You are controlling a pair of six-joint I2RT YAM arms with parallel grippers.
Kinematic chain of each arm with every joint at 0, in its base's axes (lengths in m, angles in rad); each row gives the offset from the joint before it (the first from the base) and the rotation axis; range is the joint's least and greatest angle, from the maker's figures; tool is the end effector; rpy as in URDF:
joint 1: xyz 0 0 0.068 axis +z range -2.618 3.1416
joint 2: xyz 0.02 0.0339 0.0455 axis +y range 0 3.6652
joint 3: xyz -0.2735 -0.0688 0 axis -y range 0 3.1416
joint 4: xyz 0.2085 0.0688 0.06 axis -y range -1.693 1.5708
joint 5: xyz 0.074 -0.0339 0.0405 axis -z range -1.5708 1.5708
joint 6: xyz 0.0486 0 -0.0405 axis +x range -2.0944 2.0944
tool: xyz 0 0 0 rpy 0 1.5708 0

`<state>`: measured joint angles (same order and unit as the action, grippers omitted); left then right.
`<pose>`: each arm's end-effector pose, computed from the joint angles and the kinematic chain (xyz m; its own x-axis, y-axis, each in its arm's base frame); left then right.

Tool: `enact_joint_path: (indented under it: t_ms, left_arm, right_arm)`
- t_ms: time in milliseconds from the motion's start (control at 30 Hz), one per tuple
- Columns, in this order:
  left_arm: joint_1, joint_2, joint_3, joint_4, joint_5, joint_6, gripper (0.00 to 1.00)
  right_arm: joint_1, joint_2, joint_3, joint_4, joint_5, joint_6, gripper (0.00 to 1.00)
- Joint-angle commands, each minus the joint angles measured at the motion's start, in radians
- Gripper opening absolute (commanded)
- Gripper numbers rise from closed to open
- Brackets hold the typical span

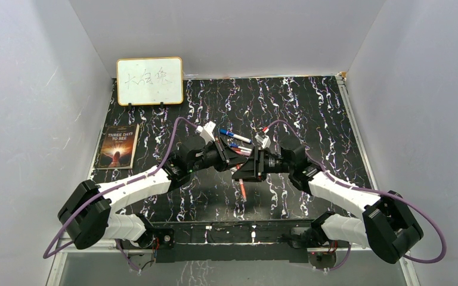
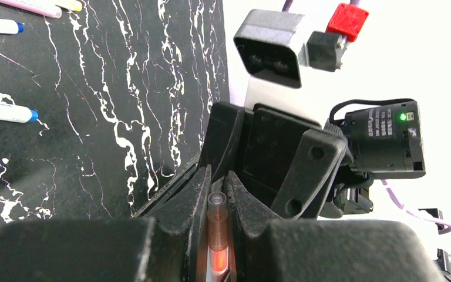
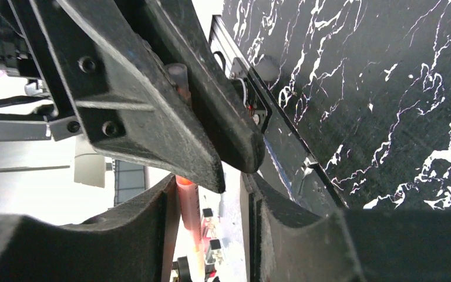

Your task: Open the pen caps

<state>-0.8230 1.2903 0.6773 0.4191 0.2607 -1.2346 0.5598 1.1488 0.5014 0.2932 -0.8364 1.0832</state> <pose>0.1731 -0.2050 0.2821 -0.8744 -0.3986 -0.2768 0.1668 0.2889 -0.9427 0.1592 0.1423 0.2482 -0.9732 0.0888 -0.2120 -0.1834 0.2556 0.9492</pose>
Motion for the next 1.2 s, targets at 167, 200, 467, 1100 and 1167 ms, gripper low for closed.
enact_joint_path:
  t_ms: [167, 200, 467, 1100, 1167]
  left_arm:
    - [-0.008, -0.035, -0.008, 0.014, -0.020, -0.003, 0.00]
    - [-0.008, -0.039, -0.009, 0.010, -0.022, -0.002, 0.00]
    - [-0.008, -0.072, 0.002, -0.069, -0.060, 0.028, 0.00]
    - [0.200, -0.061, 0.048, -0.128, -0.011, 0.060, 0.00]
    - [0.234, -0.055, 0.065, -0.143, 0.008, 0.073, 0.00]
  right_arm:
    - [0.059, -0.021, 0.050, -0.011, 0.058, -0.041, 0.00]
    - [0.061, -0.021, 0.051, -0.013, 0.060, -0.042, 0.00]
    - [0.064, -0.044, 0.036, -0.043, 0.070, -0.060, 0.00]
    - [0.121, -0.092, -0.078, -0.052, 0.096, -0.058, 0.00]
    - [0.128, -0.092, -0.083, -0.049, 0.101, -0.057, 0.00]
